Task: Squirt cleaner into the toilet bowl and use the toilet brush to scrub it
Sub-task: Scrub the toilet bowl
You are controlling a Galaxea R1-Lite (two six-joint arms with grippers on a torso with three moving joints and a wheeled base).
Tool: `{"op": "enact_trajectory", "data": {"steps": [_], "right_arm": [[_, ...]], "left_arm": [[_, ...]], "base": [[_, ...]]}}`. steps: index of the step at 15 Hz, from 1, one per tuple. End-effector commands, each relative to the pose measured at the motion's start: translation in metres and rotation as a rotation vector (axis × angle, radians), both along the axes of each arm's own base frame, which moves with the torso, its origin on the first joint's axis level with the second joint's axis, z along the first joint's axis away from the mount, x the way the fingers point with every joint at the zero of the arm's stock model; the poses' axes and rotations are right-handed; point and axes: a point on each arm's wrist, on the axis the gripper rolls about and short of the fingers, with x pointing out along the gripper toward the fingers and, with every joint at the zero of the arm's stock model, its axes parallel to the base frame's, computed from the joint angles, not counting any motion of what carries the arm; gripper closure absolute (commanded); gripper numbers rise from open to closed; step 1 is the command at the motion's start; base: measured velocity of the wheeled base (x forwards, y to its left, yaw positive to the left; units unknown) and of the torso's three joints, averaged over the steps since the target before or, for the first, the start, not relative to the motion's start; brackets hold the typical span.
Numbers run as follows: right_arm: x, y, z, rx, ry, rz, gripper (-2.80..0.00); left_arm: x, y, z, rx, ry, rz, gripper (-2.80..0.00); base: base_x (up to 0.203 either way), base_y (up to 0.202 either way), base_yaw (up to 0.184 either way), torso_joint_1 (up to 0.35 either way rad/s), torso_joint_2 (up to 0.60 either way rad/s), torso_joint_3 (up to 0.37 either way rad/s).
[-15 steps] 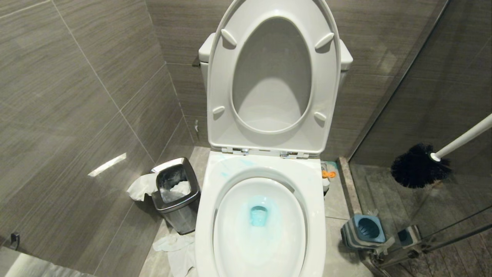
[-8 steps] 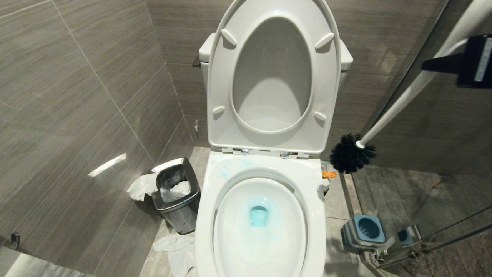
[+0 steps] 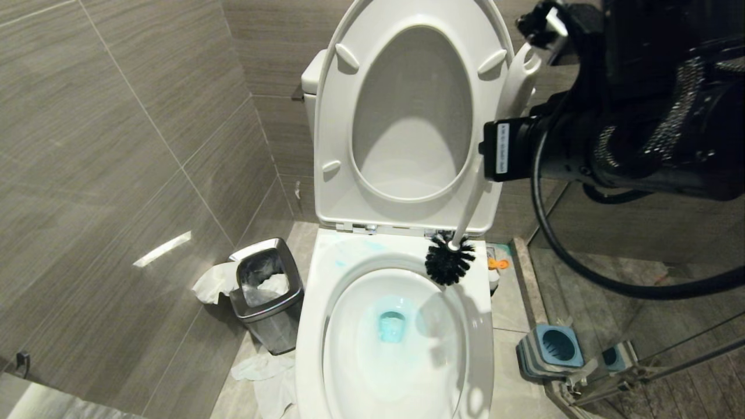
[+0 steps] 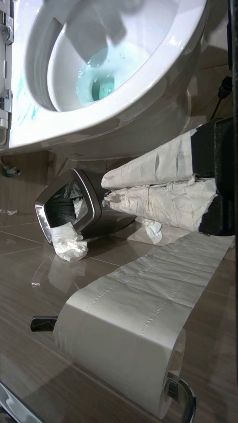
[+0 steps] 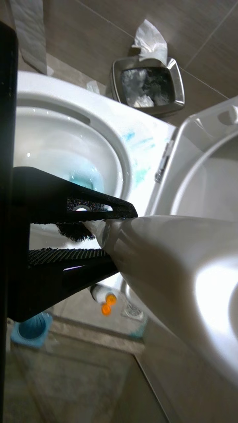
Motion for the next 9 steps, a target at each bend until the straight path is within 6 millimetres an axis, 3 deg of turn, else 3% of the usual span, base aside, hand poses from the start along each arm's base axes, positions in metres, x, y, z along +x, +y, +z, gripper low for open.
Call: {"op": "enact_trajectory", "data": {"steps": [1,9], "right_arm": [[0.018,0.026,-0.033,-0.018,0.086,-0.007,0.0],[0.066,0.066,-0.124,-0.009,0.308,-0.044,0.0]], "left_arm": [[0.0,0.0,0.0,0.002,-0.001,0.0,0.0],[0.0,0.0,0.0,0.002,-0.002,-0.001,0.0]], "base": [[0.0,0.0,0.0,0.0,0.0,0.0],[0.0,0.0,0.0,0.0,0.0,0.0]]}}
